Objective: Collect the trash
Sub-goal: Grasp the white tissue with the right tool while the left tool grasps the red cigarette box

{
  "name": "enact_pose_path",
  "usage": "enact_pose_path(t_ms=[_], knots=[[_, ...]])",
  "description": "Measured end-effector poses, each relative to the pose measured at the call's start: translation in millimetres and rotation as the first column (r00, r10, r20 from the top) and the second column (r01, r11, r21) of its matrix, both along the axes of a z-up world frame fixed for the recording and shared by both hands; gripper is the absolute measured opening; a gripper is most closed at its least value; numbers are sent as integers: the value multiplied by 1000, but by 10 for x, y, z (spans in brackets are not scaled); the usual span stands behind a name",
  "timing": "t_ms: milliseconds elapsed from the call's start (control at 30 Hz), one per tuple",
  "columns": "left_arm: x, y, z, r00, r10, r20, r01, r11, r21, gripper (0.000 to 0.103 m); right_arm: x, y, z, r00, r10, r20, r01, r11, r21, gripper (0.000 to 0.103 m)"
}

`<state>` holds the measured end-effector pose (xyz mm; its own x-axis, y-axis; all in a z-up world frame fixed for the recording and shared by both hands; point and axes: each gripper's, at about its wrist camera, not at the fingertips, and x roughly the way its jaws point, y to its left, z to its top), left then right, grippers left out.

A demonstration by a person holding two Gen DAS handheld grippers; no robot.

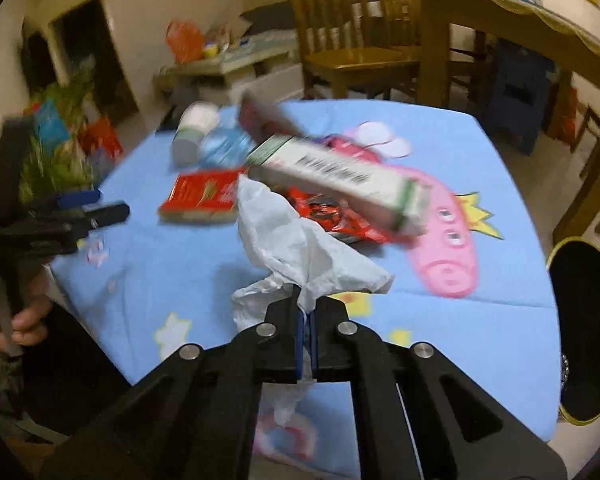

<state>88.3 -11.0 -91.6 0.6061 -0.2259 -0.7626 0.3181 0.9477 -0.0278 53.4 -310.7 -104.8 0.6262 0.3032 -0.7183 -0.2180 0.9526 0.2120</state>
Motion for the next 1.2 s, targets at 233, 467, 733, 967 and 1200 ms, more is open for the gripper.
enact_pose_path(t_ms=[233, 467, 733, 967, 1200], knots=[[435, -357, -70, 913, -408, -20, 408, 913, 26, 96, 13, -485, -210, 997, -53, -49, 59, 989, 137, 2], [635, -436, -336, 828, -553, -91, 554, 832, -24, 96, 24, -527, -161, 998, -52, -36, 57, 986, 156, 2], [676, -539, -463, 808, -579, -108, 588, 805, 83, 91, 59, -550, -147, 997, -64, -36, 69, 980, 185, 2], [890, -501, -449, 856, -503, -117, 512, 856, 68, 42, 33, -551, -139, 997, -71, -27, 75, 978, 193, 3], [660, -406, -290, 908, -416, -50, 418, 908, 28, 13, 28, -533, -107, 998, -59, -23, 63, 979, 195, 3]])
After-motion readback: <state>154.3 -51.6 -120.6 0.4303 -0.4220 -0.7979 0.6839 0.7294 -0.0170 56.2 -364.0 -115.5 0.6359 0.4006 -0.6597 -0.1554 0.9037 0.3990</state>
